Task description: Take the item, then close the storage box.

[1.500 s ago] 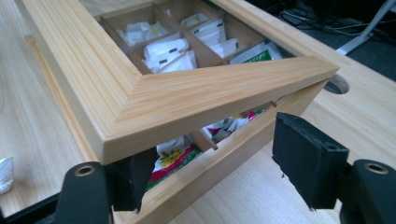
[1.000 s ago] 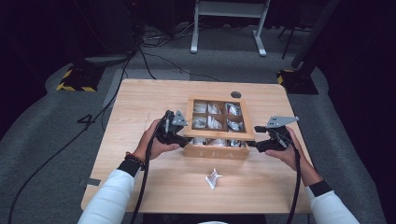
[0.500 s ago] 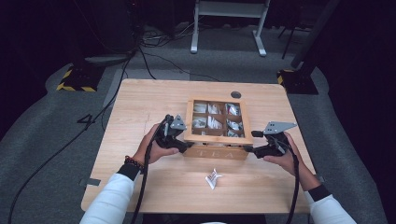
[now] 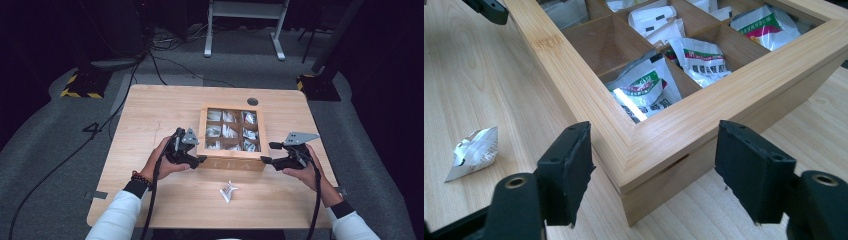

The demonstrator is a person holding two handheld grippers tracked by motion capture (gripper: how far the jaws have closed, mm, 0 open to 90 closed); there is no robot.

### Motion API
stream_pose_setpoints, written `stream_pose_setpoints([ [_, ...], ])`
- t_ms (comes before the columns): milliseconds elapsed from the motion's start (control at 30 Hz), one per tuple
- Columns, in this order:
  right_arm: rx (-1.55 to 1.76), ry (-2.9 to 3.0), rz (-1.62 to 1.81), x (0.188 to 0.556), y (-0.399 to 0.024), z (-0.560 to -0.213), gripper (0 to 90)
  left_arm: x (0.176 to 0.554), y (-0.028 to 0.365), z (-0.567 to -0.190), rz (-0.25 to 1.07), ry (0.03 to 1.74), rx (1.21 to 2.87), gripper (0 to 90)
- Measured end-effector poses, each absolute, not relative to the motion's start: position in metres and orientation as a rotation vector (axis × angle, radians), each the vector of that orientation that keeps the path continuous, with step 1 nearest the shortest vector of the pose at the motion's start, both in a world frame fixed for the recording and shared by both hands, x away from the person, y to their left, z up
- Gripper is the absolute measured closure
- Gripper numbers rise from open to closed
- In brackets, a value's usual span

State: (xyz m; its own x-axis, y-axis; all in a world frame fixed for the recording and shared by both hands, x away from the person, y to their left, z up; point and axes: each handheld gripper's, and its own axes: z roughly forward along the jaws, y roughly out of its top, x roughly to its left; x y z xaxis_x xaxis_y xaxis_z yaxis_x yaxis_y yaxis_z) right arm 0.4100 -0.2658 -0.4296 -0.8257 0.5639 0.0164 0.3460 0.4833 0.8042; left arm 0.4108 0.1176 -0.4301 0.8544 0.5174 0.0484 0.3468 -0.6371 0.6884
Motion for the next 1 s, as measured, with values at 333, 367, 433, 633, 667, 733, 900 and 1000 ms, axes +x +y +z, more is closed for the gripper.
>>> stream_pose_setpoints([
  [333, 0.747, 2.494, 1.253, 0.409, -0.263, -0.430, 33.5, 0.404, 0.119, -0.433, 0.340, 0.615, 2.334, 30.4],
  [367, 0.738, 2.493, 1.243, 0.408, -0.263, -0.429, 33.3, 0.404, 0.120, -0.432, 0.347, 0.616, 2.329, 30.5],
  [433, 0.727, 2.488, 1.239, 0.408, -0.263, -0.427, 33.0, 0.404, 0.123, -0.428, 0.353, 0.624, 2.315, 30.3],
  [633, 0.712, 2.476, 1.220, 0.408, -0.265, -0.419, 32.0, 0.400, 0.127, -0.420, 0.413, 0.624, 2.324, 28.0],
  [667, 0.705, 2.474, 1.215, 0.407, -0.266, -0.417, 31.7, 0.399, 0.128, -0.419, 0.425, 0.631, 2.317, 27.7],
  [733, 0.689, 2.464, 1.193, 0.404, -0.268, -0.413, 31.2, 0.395, 0.130, -0.415, 0.465, 0.638, 2.327, 25.5],
  [900, 0.654, 2.449, 1.145, 0.398, -0.269, -0.406, 29.9, 0.387, 0.135, -0.407, 0.525, 0.615, 2.290, 21.5],
  [1000, 0.646, 2.442, 1.132, 0.395, -0.271, -0.403, 29.3, 0.384, 0.137, -0.404, 0.539, 0.613, 2.275, 16.6],
])
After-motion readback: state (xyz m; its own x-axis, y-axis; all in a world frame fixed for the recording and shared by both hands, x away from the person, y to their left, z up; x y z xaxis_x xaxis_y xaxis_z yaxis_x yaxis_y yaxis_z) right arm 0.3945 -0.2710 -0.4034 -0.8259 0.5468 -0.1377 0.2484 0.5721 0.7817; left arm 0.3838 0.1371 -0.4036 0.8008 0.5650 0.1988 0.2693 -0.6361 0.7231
